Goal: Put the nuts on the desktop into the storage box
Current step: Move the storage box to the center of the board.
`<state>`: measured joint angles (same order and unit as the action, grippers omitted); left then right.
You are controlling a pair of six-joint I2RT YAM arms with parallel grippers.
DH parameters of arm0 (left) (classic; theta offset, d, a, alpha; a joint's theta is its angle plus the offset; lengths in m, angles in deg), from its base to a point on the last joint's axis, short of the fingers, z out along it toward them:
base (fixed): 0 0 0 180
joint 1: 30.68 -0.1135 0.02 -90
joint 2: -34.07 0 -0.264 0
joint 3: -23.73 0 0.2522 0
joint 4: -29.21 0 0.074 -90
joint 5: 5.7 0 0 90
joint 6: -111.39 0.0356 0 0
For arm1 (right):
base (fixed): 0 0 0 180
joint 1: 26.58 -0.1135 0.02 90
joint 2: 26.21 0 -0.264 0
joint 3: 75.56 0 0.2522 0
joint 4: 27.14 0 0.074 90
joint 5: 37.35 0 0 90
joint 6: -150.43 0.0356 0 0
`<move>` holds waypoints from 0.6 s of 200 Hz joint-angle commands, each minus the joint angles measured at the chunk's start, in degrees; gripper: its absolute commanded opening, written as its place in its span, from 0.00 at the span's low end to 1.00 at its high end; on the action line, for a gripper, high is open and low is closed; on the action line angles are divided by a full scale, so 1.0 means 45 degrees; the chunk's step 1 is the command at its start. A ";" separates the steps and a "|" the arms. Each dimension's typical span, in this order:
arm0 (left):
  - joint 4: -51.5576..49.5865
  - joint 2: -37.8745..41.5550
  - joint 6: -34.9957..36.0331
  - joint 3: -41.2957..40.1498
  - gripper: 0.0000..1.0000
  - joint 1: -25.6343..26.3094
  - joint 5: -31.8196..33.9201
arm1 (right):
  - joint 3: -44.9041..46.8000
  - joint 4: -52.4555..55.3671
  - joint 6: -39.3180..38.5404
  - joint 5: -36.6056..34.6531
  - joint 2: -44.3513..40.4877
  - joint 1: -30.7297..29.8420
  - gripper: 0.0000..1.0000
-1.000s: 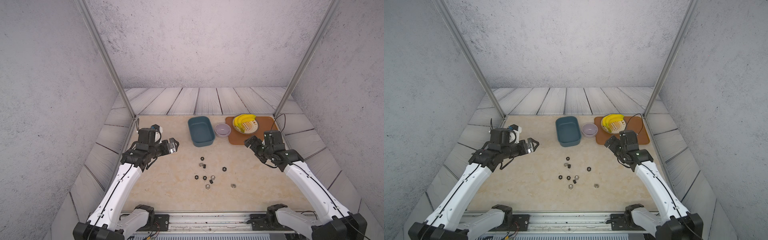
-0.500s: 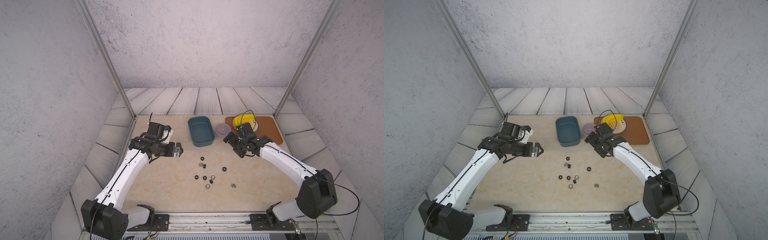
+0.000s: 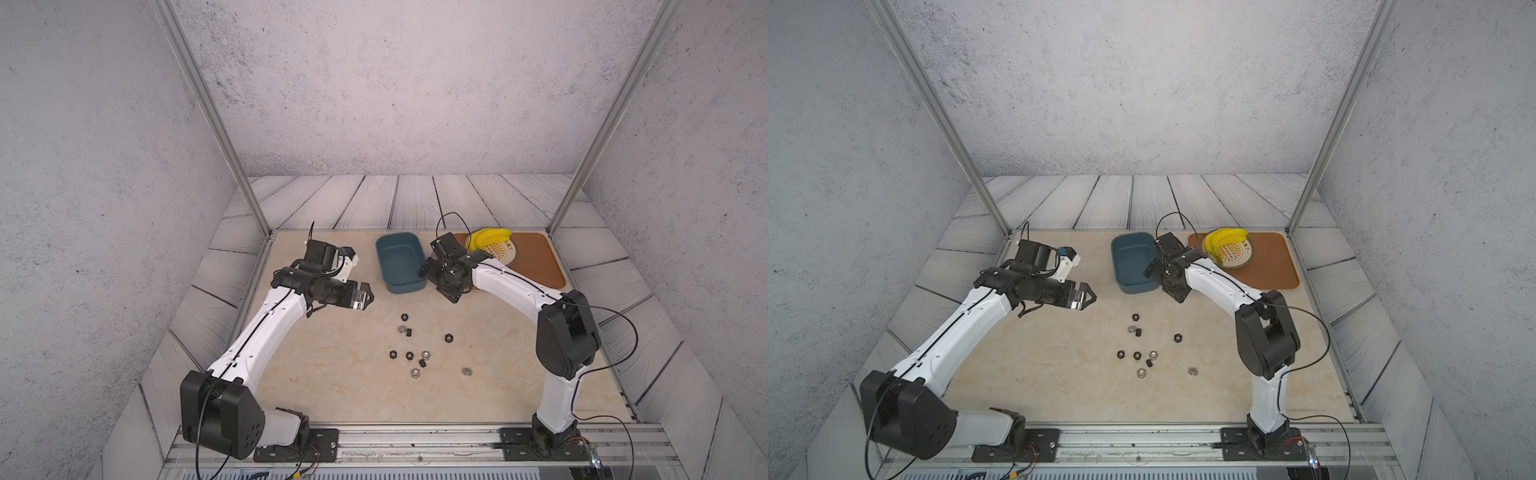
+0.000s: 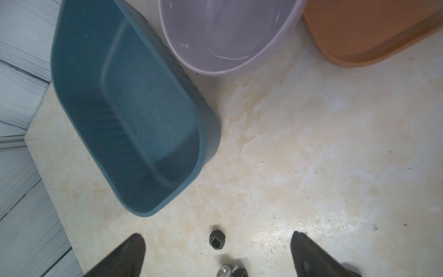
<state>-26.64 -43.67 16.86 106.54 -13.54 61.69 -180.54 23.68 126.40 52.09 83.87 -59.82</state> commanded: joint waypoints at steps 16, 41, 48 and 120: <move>0.2456 0.0480 0.1283 -0.1476 0.98 0.0003 -0.0704 | -0.1794 0.1442 -0.0089 -0.0325 0.1483 -0.0210 0.97; 0.4216 0.0963 0.2099 -0.2828 0.98 0.0017 -0.0908 | -0.2999 0.2043 -0.0083 -0.0461 0.2603 -0.0311 0.96; 0.4673 0.1103 0.2425 -0.3151 0.98 0.0004 -0.0975 | -0.3247 0.2154 -0.0056 -0.0549 0.2862 -0.0329 0.95; 0.4992 0.0985 0.3203 -0.3588 0.98 0.0018 -0.1304 | -0.4943 0.3122 -0.0369 -0.1008 0.4641 -0.0613 0.76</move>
<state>-5.35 -39.06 30.04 89.76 -13.54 57.41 -198.84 32.31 125.94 50.28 102.19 -62.05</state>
